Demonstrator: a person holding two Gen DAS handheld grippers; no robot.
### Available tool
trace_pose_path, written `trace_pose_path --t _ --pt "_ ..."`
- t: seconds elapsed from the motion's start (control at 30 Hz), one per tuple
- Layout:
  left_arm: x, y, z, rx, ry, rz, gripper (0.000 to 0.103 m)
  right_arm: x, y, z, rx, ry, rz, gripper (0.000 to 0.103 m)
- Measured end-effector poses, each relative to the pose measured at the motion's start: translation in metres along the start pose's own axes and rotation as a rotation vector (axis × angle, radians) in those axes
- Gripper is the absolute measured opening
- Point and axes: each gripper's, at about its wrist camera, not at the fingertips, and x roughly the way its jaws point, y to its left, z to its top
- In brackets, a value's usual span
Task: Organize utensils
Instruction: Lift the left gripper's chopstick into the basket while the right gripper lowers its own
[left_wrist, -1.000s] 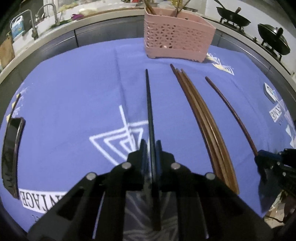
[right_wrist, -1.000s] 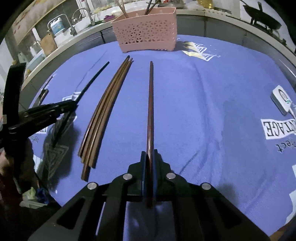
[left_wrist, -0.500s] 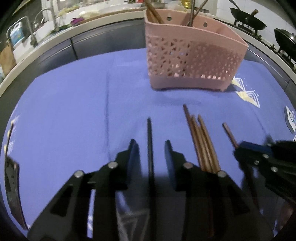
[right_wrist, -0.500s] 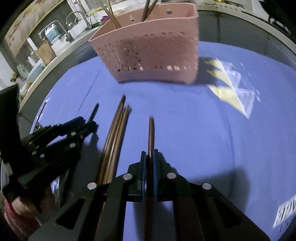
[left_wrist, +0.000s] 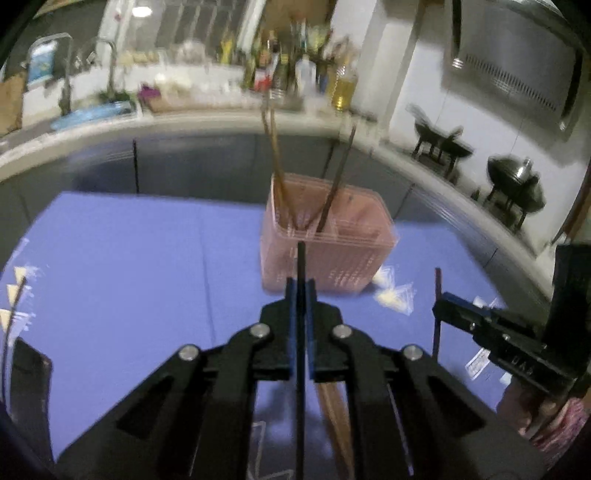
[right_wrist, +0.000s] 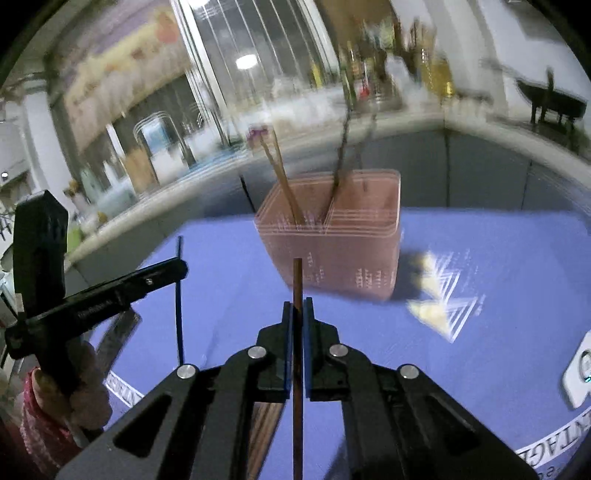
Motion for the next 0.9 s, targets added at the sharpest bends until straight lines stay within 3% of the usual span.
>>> trace_pose_path --t 0.17,0.53,0.77,0.9 --pt "-0.042 -0.018 0.011 0.035 -0.103 0.016 0.004 -0.03 0.013 0.006 -0.034 -0.13 -0.022 0.005" --pt "-0.041 -0.024 0.021 0.071 -0.081 0.015 0.004 -0.042 0.015 0.026 -0.025 -0.163 -0.049 0.005" --pt "-0.058 -0.031 0.081 0.035 -0.202 -0.026 0.004 -0.046 0.013 0.097 -0.003 -0.251 -0.028 0.005" --pt "-0.06 -0.038 0.123 0.025 -0.313 -0.028 0.004 -0.03 0.012 0.141 0.005 -0.303 -0.041 0.005"
